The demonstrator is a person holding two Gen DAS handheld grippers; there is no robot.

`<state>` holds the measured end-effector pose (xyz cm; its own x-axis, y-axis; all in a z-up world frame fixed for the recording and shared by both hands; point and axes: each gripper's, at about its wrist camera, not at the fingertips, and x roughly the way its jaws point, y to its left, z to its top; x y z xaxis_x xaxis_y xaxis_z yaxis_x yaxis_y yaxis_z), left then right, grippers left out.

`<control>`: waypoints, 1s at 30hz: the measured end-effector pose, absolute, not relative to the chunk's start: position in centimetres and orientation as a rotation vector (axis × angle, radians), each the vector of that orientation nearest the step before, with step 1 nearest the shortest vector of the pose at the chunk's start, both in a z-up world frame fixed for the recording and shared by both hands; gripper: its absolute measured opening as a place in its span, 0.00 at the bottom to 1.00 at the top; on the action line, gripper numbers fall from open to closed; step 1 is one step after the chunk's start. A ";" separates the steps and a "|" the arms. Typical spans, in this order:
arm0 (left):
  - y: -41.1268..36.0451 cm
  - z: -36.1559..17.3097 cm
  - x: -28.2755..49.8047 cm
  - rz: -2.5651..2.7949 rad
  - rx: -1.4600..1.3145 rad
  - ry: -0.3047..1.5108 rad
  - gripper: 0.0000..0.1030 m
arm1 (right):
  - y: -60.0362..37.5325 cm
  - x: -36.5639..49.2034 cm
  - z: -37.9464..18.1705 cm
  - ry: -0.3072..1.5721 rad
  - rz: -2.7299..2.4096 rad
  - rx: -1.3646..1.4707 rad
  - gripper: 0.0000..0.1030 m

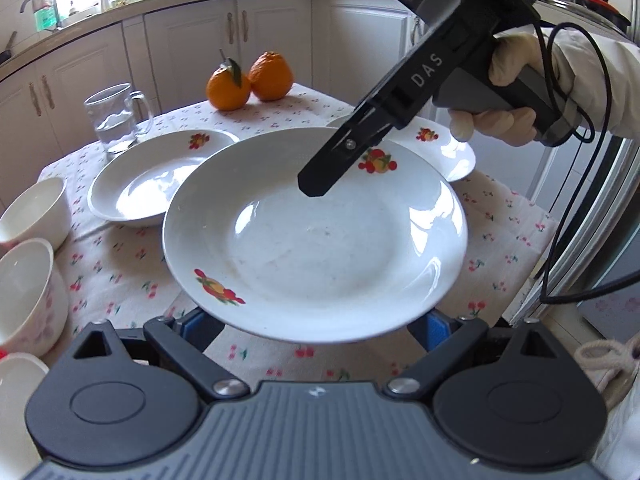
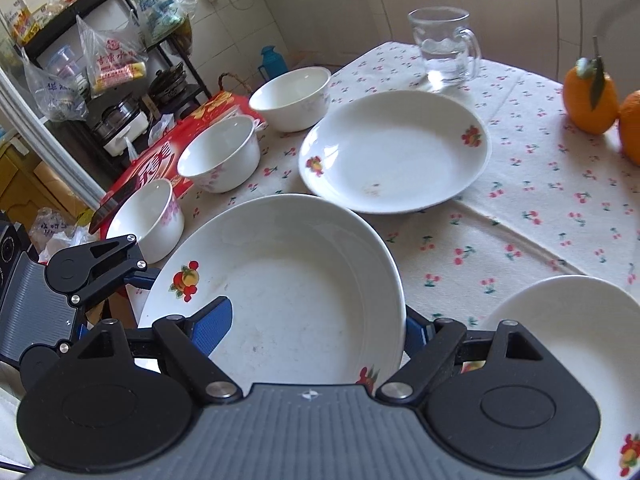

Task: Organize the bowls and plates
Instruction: 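Carry the fruit-decal plate over the stained plate and lower it on top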

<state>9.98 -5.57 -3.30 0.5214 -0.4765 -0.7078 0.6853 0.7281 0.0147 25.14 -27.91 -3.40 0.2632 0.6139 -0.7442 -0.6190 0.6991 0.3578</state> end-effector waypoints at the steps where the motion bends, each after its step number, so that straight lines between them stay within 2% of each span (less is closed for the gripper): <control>1: -6.0 -3.2 10.3 -0.722 0.313 0.742 0.93 | -28.5 25.1 -3.2 0.998 0.821 -0.002 0.87; 30: -17.6 -4.6 15.5 -0.914 0.378 0.757 0.93 | -42.6 25.3 -4.6 0.940 0.586 0.165 0.87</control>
<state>15.52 -17.64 -4.62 0.3824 -0.5698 -0.7274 0.8208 0.5710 -0.0157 25.30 -42.57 -4.60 0.4482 0.5409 -0.7117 -0.4010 0.8332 0.3807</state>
